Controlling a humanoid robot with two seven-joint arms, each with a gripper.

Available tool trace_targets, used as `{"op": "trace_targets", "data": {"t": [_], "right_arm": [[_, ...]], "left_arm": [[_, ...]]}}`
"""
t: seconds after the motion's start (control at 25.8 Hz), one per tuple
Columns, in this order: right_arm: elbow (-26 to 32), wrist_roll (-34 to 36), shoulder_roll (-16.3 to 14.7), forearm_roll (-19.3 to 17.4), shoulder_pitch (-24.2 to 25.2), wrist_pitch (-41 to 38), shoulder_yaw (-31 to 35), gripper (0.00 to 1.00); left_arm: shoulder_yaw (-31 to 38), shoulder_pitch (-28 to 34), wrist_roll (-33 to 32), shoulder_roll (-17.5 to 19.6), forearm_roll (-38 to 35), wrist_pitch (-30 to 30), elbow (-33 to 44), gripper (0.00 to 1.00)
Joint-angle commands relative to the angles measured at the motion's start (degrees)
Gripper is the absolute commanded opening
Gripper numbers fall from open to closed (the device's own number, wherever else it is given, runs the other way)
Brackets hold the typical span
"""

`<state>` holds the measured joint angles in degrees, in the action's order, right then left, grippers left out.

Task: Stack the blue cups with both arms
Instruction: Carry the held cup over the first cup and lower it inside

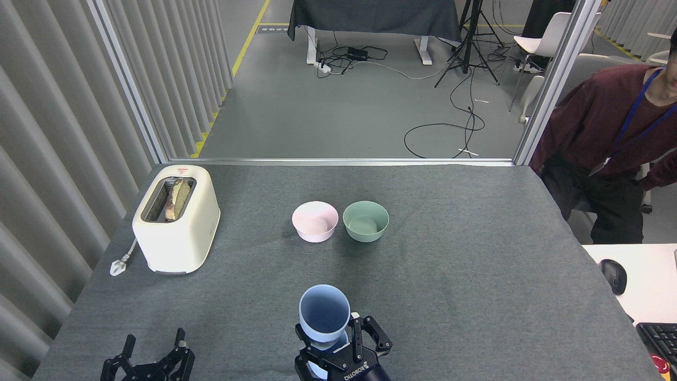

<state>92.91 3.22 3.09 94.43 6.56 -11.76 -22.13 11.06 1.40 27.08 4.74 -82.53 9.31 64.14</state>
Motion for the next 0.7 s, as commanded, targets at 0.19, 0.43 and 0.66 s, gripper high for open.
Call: {"op": "trace_targets", "data": {"t": [0.19, 0.43, 0.66], "right_arm": [[-0.8, -0.4, 0.2, 0.2, 0.1, 0.0, 0.5, 0.22], [-1.2, -0.6, 0.2, 0.3, -0.1, 0.2, 0.5, 0.29], [-1.2, -0.3, 0.2, 0.7, -0.7, 0.1, 0.5, 1.0]], "left_arm": [[0.0, -0.1, 0.3, -0.1, 0.0, 0.0, -0.9, 1.0], [0.0, -0.1, 1.0, -0.1, 0.0, 0.0, -1.6, 1.0], [0.0, -0.1, 1.0, 0.0, 0.0, 0.2, -1.6, 1.0]]}}
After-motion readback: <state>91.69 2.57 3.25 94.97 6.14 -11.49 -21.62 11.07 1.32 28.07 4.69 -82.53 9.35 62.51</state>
